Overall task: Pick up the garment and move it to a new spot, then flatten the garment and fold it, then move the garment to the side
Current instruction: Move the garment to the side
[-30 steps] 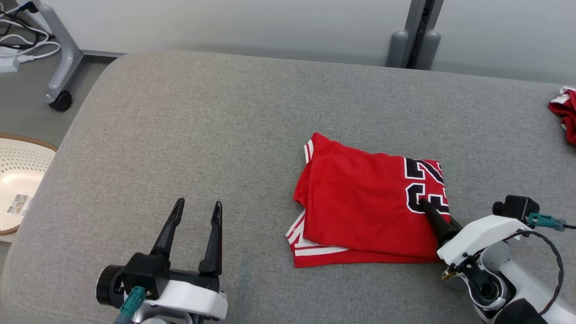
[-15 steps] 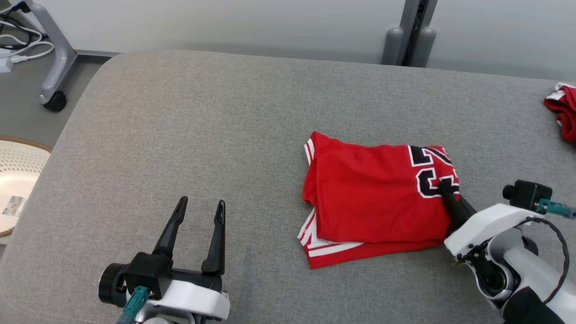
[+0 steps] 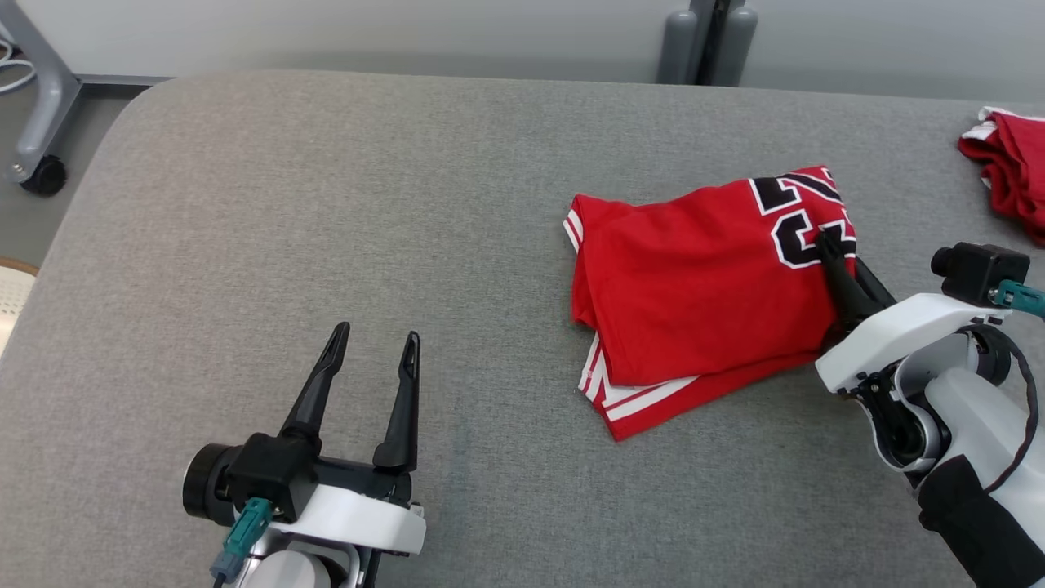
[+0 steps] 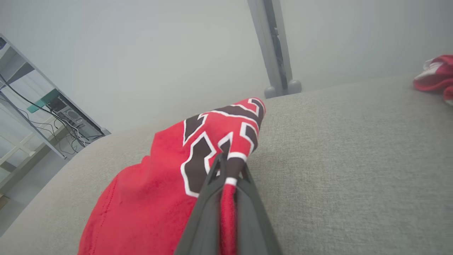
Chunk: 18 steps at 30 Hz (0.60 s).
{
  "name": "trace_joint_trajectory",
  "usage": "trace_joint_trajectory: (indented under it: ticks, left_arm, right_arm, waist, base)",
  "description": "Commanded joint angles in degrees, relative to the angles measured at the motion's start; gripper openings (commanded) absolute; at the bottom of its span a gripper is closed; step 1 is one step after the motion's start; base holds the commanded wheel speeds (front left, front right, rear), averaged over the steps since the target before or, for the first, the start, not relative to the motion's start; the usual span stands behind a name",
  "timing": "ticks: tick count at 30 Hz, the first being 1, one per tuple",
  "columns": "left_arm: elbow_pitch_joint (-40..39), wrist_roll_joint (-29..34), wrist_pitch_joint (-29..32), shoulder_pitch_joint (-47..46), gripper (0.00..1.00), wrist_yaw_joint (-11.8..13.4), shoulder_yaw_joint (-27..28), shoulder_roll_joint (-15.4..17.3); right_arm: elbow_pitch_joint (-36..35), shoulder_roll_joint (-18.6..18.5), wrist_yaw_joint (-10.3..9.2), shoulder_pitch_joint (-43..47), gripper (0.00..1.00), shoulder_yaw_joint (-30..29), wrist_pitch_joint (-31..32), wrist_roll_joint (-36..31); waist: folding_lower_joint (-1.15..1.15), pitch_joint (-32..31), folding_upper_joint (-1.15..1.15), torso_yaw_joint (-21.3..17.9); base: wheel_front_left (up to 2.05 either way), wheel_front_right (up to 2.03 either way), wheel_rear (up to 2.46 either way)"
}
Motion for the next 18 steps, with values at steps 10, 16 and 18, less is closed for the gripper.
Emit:
trace_joint_trajectory:
  ticks: [10,16,18]
  left_arm:
    - [-0.56,2.18,-0.2,-2.9,1.0,-1.2,1.02,0.22]
    - [-0.13,3.74,-0.2,-4.54,1.0,-2.32,1.5,0.23]
    - [-0.1,4.33,-0.2,-4.88,1.0,-2.68,1.81,0.26]
  right_arm:
    - [-3.75,4.27,0.01,3.15,0.0,-6.47,-0.36,-6.46]
    - [-4.45,5.57,0.01,3.05,0.0,-7.68,-0.36,-7.91]
    - [-4.68,6.15,0.01,3.09,0.0,-8.13,-0.37,-8.14]
  waist:
    - [0.0,2.86,0.0,-10.22]
    - [0.0,4.19,0.0,-15.25]
    - [0.0,4.47,0.0,-16.67]
  base:
    - [0.0,0.0,0.0]
    - [0.0,0.0,0.0]
    - [0.0,0.0,0.0]
